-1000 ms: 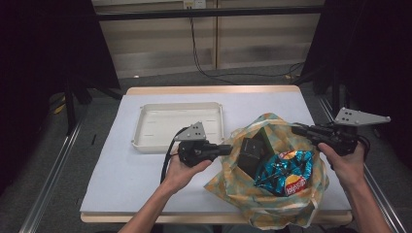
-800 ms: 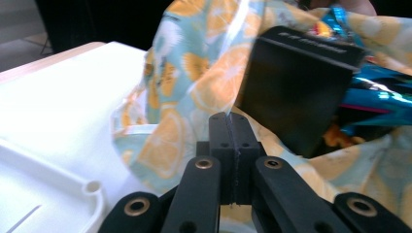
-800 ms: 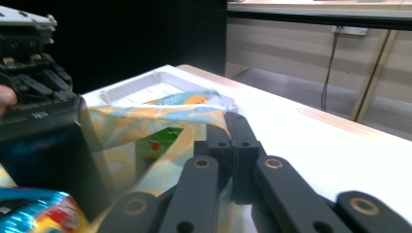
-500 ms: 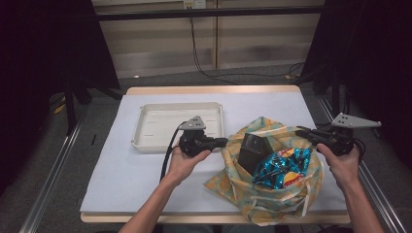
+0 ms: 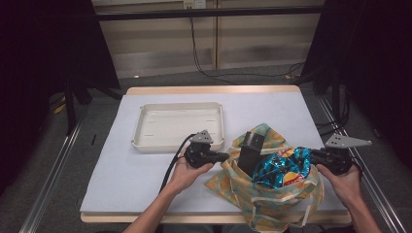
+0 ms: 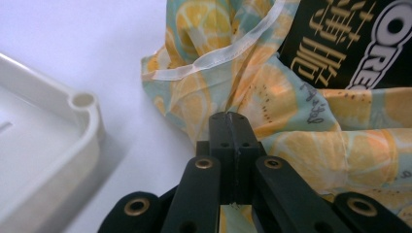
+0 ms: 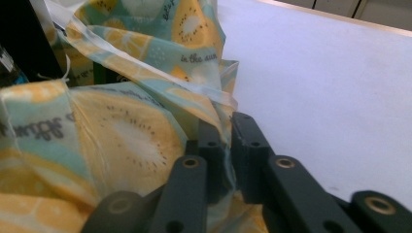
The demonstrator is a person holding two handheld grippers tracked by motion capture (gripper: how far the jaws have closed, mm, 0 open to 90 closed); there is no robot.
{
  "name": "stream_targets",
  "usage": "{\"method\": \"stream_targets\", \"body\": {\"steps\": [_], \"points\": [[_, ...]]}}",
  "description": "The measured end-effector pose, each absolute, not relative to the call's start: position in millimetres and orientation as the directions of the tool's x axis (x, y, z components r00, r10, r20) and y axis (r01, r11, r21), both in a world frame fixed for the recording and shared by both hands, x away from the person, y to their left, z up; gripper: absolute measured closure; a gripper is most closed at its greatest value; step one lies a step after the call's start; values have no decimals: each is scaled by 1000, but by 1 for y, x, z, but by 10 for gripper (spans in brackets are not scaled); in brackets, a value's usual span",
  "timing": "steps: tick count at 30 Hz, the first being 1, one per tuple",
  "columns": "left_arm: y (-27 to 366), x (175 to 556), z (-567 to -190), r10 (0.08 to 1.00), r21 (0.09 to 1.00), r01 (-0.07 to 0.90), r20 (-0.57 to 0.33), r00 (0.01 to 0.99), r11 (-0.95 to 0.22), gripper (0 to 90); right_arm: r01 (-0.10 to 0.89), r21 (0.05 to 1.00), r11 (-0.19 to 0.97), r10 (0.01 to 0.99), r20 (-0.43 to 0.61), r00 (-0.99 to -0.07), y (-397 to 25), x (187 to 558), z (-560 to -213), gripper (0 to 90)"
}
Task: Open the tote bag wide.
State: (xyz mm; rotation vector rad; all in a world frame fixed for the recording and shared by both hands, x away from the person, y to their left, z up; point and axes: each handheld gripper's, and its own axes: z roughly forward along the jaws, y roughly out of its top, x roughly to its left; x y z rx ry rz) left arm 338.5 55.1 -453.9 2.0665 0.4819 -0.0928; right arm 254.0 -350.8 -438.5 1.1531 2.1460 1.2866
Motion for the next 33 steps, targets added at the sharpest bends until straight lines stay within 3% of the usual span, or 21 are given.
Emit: {"method": "stream_targets", "body": {"steps": [2,6,14,21,23,25,33], "points": [[55,335,-452,292,824,360,-249,924,-437,895,449,860,244,806,78,-587,-350,253,-438,772],[60,330,-442,292,848,355,-251,923,-394,730,415,886,208,813,80,-577,-351,247,-426,681],[84,307,-410,311,911,285,-190,931,-297,574,359,923,138,828,91,-553,-357,232,-409,525],[92,281,-394,280,930,224,-141,950,-292,554,335,937,103,836,101,-540,-363,226,-403,460],[88,274,-390,242,934,200,-130,962,-295,584,328,940,100,837,99,-539,-363,225,-402,454],[82,264,-385,173,942,164,-116,978,-294,682,330,939,101,838,98,-537,-363,226,-400,447],[63,246,-385,73,940,137,-119,990,-313,675,320,944,83,839,107,-534,-364,229,-397,435]]}}
